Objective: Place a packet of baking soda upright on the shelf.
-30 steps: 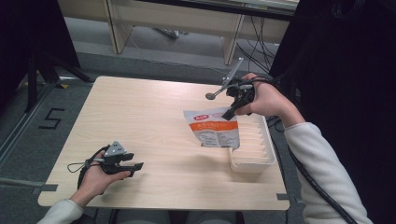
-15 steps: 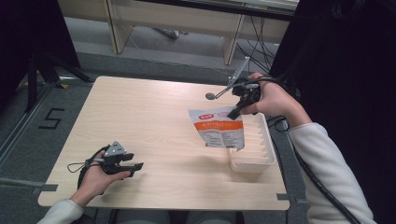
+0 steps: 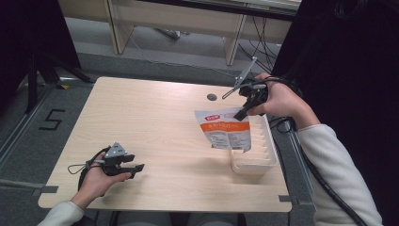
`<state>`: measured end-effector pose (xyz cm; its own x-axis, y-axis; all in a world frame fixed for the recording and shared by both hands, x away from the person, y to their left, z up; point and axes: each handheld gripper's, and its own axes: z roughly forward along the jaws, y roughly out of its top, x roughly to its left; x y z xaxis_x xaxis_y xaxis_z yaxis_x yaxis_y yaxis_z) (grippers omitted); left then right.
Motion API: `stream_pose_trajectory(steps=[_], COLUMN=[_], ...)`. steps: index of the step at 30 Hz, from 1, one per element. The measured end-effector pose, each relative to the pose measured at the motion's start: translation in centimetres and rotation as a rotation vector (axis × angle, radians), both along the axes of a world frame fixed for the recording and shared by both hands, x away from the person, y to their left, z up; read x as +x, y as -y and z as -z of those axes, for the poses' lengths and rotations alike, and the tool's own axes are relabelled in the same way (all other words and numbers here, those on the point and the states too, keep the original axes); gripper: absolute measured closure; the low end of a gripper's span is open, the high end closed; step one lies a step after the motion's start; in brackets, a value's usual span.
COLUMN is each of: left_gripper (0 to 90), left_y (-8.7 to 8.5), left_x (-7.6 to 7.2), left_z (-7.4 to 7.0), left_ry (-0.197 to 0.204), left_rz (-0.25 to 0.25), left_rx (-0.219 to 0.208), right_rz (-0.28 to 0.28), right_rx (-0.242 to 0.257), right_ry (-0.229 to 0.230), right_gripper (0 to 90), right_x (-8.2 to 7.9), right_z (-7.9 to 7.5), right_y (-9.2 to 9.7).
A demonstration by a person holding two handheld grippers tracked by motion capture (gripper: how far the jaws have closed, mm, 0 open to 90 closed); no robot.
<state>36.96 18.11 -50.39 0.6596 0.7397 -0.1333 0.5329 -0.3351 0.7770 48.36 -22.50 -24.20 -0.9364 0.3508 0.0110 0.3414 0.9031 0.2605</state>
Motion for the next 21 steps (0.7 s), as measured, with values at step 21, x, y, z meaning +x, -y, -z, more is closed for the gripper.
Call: stream_pose_trajectory(steps=[21], left_gripper=[40.9], left_y=[0.0], left_x=[0.0], left_z=[0.0], left_ry=[0.002], left_rz=[-0.01], left_rx=[-0.006], right_rz=[0.006], right_rx=[-0.005], right_ry=[0.003], right_gripper=[90.0], right_x=[-0.1], right_z=[-0.9], right_y=[1.7])
